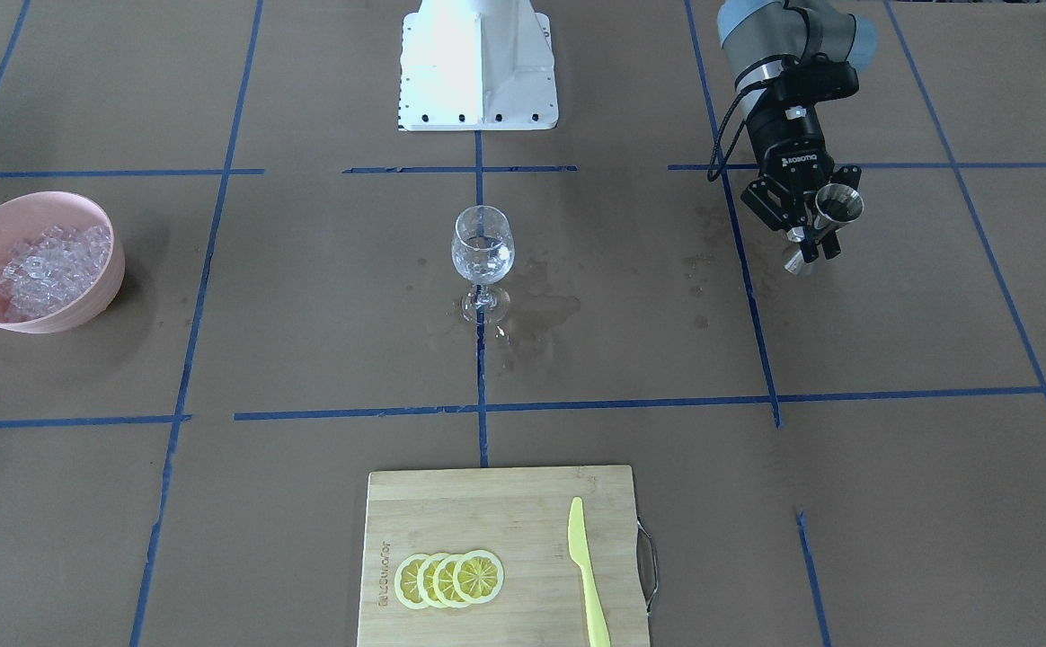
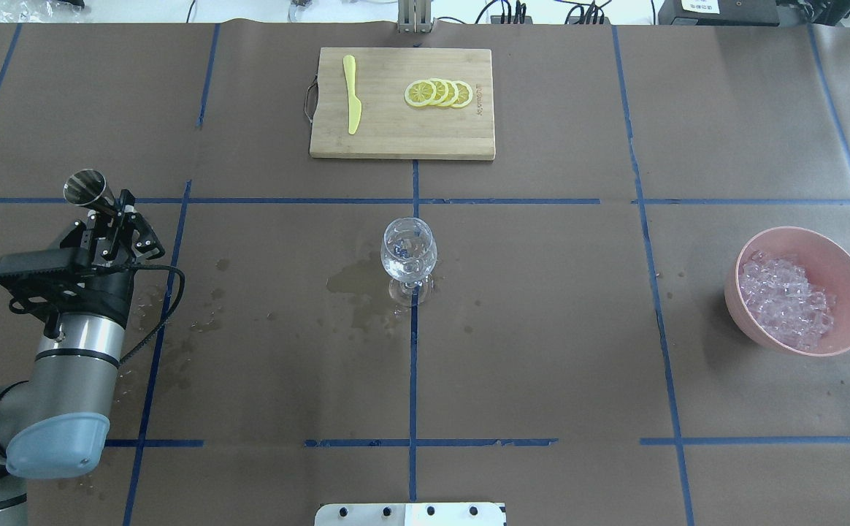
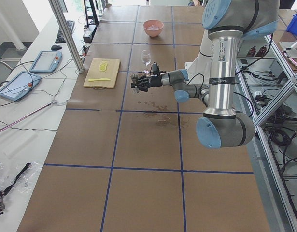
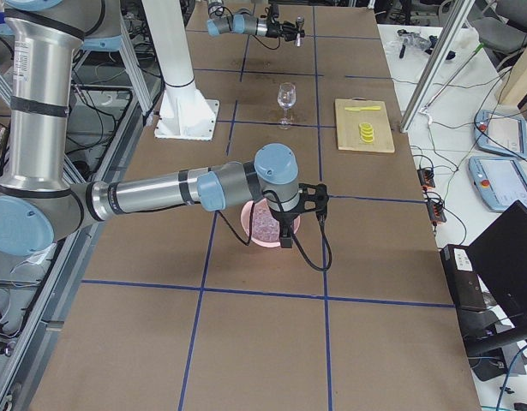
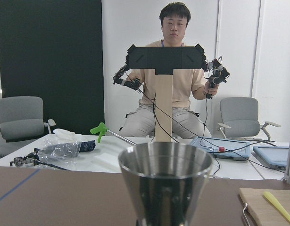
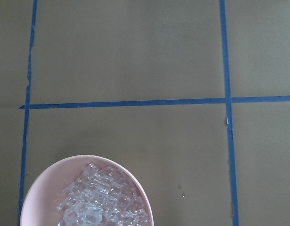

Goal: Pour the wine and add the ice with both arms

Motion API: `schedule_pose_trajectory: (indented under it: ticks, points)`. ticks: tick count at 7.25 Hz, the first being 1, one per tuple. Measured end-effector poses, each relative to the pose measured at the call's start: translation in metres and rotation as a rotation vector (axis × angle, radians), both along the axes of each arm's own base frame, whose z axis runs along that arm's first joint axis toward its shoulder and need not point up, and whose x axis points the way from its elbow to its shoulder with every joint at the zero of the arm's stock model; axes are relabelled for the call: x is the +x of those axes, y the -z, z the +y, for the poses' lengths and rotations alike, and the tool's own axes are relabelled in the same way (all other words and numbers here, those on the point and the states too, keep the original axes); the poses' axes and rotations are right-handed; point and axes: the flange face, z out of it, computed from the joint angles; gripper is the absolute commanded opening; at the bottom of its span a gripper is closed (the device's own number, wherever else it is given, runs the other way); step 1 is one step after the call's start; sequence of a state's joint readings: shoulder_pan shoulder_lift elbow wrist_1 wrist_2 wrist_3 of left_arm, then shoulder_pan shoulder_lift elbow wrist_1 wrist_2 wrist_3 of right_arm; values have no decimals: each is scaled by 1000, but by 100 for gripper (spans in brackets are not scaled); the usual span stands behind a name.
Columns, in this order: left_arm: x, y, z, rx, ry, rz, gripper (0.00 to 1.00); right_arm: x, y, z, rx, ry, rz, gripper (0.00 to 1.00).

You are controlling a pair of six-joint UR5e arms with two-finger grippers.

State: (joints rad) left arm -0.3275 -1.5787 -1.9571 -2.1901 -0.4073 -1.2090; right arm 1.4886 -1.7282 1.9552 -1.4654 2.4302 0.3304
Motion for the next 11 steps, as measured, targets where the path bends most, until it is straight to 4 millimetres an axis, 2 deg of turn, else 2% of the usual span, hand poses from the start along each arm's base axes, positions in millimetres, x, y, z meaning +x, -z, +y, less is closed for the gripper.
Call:
schedule_pose_trajectory:
  ticks: [1, 3, 6, 8, 11]
  points:
    - [1, 14, -8, 2, -28, -21, 0, -18, 13, 1, -16, 5, -7, 100]
    - [16, 58, -17, 24, -79, 27, 0, -55, 38, 2, -51, 0, -5, 100]
    - [44, 107, -19, 48, -127, 90, 0, -125, 55, 6, -65, -35, 42, 100]
    - [66, 141, -16, 56, -180, 78, 0, -146, 55, 9, -66, -39, 57, 100]
    - [96, 169, 15, 79, -269, 51, 0, -152, 49, 13, -65, -30, 81, 100]
